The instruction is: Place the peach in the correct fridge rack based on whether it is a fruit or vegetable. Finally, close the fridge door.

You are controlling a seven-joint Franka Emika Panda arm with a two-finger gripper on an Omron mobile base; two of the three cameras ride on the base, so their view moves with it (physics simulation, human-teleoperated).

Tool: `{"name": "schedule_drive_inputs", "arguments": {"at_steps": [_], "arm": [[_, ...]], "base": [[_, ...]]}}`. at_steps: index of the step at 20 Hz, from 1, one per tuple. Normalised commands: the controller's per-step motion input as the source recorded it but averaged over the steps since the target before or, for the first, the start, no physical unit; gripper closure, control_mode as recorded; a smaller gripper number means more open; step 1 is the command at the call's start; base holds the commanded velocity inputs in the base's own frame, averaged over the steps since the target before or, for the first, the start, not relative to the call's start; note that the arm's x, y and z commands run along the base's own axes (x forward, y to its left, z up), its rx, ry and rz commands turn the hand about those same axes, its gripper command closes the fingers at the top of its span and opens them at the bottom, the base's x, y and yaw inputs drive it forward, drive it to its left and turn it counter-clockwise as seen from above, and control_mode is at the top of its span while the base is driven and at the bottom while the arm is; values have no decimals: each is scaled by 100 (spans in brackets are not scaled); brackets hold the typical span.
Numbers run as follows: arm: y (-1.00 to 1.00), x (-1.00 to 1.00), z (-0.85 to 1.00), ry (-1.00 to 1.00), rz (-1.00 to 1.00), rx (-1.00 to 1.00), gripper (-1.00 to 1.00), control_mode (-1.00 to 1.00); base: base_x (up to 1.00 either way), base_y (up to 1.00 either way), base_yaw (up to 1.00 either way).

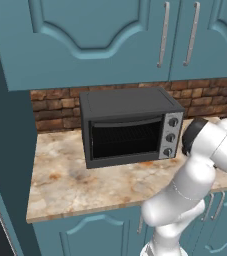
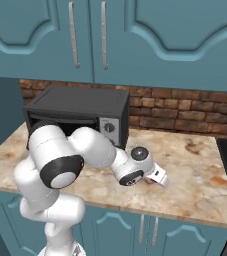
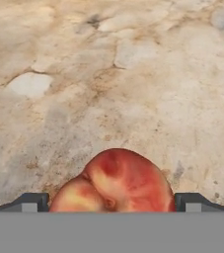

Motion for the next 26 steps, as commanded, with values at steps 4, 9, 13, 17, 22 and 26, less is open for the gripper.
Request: {"name": "schedule_drive_inputs", "arguments": {"at_steps": [4, 9, 13, 17, 22, 26], "arm": [[-11, 9, -33, 0, 0, 0, 100, -100], [0, 2, -17, 0, 0, 0, 100, -100], [0, -6, 0, 0, 0, 0, 100, -100], [0, -41, 17, 0, 1, 0, 100, -100], [0, -55, 89, -10, 7, 0, 100, -100], [3, -58, 100, -15, 6, 0, 100, -100]], "base": [[0, 0, 0], [0, 0, 0], [0, 0, 0], [0, 0, 0], [0, 0, 0], [0, 0, 0]]}}
